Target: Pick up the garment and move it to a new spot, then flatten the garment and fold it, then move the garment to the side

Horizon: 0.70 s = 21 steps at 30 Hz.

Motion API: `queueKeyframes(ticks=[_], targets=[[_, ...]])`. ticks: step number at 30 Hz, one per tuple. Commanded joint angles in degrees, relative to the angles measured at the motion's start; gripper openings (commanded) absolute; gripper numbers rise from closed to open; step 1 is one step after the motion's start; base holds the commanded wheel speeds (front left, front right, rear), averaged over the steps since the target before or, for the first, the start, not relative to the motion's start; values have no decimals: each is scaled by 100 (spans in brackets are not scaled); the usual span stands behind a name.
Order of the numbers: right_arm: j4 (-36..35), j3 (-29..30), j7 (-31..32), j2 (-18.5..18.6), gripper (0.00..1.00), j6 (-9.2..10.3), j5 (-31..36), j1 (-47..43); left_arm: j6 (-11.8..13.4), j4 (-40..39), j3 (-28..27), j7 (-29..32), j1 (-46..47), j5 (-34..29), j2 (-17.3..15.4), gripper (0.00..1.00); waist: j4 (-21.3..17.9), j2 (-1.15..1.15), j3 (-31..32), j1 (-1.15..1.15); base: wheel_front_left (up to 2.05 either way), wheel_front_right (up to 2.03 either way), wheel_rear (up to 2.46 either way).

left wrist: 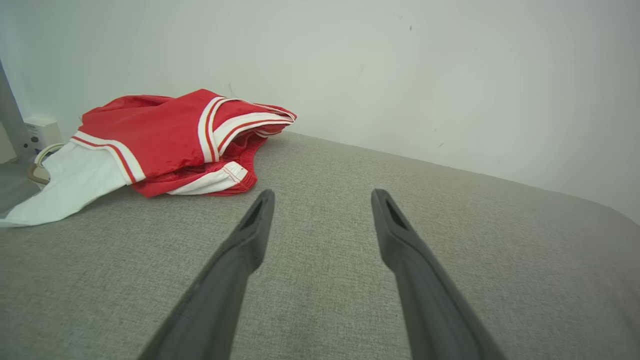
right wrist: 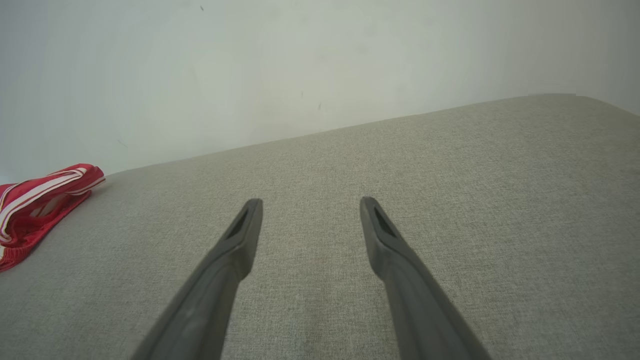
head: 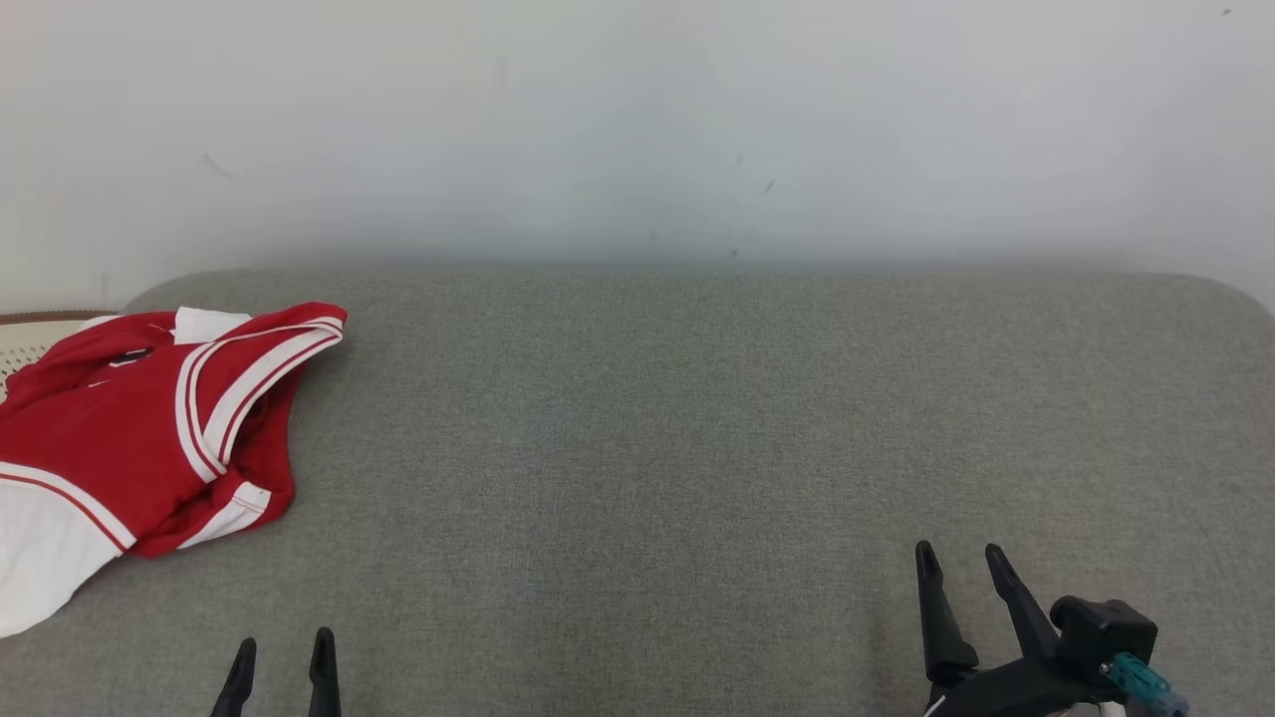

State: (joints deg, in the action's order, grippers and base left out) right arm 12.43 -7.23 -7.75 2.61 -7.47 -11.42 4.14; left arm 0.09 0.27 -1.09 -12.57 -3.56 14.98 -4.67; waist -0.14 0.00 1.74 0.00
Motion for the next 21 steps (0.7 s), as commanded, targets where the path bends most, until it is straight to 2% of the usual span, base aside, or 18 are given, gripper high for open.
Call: queueKeyframes(ticks=[1, 13, 21], targets=[[-30, -40, -13, 39, 100, -3, 187, 40, 7, -35, -9, -51, -33, -182, -57, 100, -2, 0, 5, 0, 0, 0, 0], [-15, -5, -42, 41, 100, -4, 455, 3, 48, -126, -53, -157, -50, -695, -95, 100, -3, 0, 41, 0, 0, 0, 0], [-31, -19, -65, 41, 100, -4, 69, -44, 62, -172, -98, -226, -93, -1008, -97, 100, -7, 0, 52, 0, 0, 0, 0]])
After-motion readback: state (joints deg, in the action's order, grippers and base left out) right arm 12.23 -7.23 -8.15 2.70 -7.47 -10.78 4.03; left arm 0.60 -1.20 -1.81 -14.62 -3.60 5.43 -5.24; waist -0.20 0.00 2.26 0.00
